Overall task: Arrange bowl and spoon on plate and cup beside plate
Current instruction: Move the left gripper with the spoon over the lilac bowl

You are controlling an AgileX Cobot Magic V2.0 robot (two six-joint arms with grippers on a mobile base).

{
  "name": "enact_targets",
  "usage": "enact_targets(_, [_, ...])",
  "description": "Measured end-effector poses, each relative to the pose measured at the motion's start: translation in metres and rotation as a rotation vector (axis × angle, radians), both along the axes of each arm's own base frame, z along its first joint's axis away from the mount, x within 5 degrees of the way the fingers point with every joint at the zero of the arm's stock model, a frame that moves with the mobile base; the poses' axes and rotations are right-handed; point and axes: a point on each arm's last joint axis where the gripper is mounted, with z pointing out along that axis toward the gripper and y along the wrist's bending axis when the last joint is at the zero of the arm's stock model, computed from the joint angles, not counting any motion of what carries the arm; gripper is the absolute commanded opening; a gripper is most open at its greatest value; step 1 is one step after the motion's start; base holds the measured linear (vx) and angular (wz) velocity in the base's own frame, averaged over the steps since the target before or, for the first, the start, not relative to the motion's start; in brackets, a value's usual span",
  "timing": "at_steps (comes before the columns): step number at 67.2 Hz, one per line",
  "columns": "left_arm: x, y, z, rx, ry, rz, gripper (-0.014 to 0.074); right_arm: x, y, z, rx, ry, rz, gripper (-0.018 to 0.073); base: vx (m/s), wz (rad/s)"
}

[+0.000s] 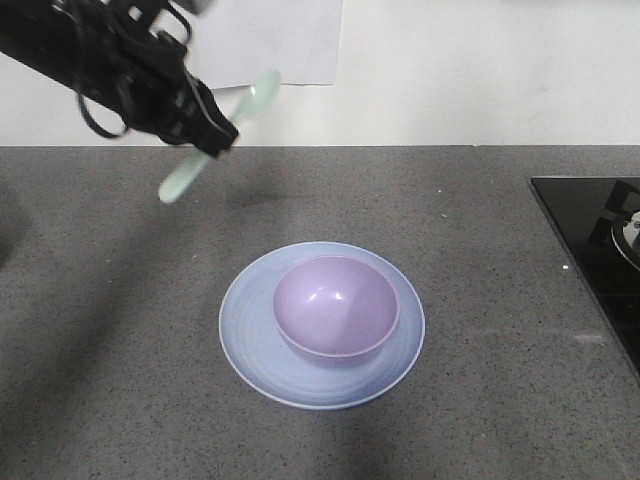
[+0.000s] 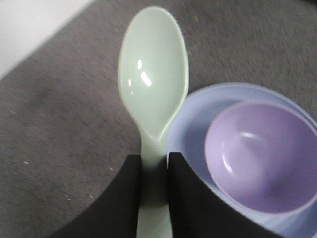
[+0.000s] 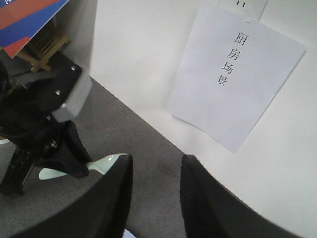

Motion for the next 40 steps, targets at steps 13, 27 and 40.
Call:
enact_targets(13, [0.004,-0.032,-0.037,0.136,0.105,-0.102,-0.0006,-0.004,-0.004,-0.009,-0.095,0.069,-0.004,0.0237,0.00,0.00])
enact_targets(27, [0.010,-0.074,-0.051,0.209,0.096,-0.149,-0.0006,-0.006,-0.009,-0.017,-0.185,0.126,-0.022,0.0237,0.00,0.00])
enact_targets(40, [0.005,-0.099,-0.063,0.296,0.074,-0.166,-0.0006,-0.007,-0.010,-0.019,-0.205,0.151,-0.019,0.0237,0.00,0.00])
